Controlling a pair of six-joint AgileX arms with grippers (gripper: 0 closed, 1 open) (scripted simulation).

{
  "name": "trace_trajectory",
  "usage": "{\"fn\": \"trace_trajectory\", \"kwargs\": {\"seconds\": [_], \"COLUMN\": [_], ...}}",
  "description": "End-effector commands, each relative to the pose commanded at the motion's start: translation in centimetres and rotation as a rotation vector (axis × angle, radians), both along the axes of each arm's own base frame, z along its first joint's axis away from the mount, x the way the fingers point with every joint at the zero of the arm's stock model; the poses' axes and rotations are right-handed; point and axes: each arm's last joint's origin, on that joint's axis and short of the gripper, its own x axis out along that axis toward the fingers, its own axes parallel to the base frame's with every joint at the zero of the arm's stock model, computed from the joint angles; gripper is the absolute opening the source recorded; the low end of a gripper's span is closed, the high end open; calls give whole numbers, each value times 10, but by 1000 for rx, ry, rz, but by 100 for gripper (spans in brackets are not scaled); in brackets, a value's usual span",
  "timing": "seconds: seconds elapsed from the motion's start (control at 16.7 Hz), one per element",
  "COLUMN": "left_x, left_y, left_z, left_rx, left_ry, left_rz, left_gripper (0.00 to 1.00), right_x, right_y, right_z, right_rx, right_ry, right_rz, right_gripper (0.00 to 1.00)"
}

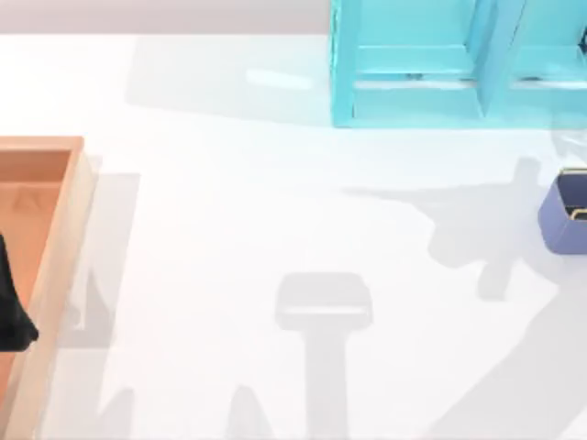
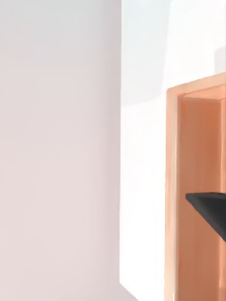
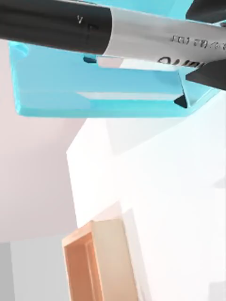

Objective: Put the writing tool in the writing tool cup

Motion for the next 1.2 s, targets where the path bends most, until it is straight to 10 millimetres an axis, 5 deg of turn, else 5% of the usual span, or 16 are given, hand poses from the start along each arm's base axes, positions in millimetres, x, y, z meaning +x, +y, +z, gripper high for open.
{"fn": "trace_trajectory", "kwargs": {"seconds": [0.18, 0.24, 1.08, 1.2], "left_x": [0, 0, 0, 0], "left_y": [0, 0, 0, 0], "left_z": [0, 0, 0, 0], "left_rx": [0, 0, 0, 0], "left_ry": [0, 0, 0, 0], "left_rz": [0, 0, 0, 0], "left_gripper": [100, 100, 100, 100], "right_x": [0, 22, 1, 1], "right_y": [0, -5, 4, 4], "right_z": [0, -7, -2, -2], "right_rx": [0, 13, 0, 0], "right_ry": [0, 73, 0, 0], "right_rz": [0, -137, 0, 0], "right_gripper": [0, 0, 0, 15]}}
